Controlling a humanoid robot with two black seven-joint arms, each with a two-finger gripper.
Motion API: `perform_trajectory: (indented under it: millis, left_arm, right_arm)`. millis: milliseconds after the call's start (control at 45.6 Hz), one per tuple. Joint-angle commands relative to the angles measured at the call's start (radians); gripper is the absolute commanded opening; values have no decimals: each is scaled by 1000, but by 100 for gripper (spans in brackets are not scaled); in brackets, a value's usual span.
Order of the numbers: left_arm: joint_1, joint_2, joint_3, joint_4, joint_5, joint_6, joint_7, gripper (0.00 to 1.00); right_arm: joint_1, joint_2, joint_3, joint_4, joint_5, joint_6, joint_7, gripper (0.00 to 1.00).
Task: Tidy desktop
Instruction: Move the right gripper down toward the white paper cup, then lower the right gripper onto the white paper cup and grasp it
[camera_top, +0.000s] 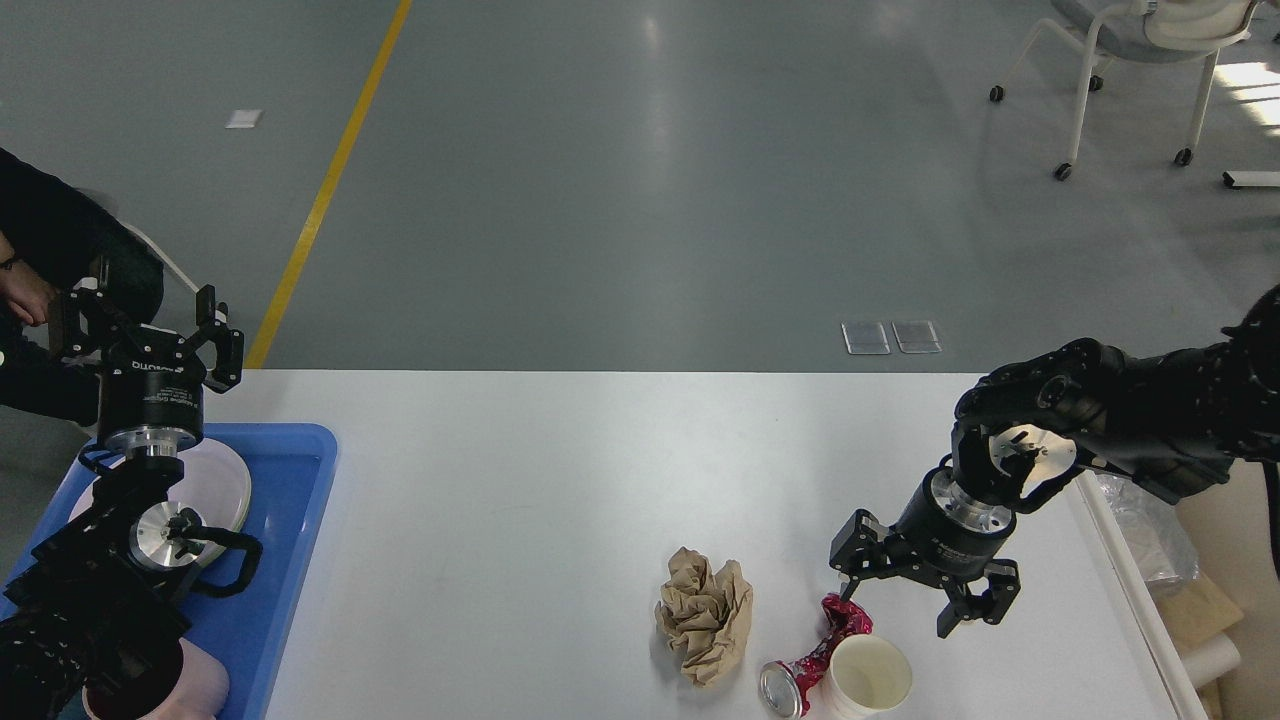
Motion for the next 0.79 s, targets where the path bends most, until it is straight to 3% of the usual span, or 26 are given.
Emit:
perform_trajectory:
  millis: [0, 768]
  left_arm:
    - [0, 0, 0, 0, 0, 0, 1, 97]
    - [0, 0, 0, 0, 0, 0, -1, 97]
  right_arm:
    - [17, -2, 0, 10, 1, 2, 0, 100]
    - [34, -22, -17, 74, -157, 127, 0, 100]
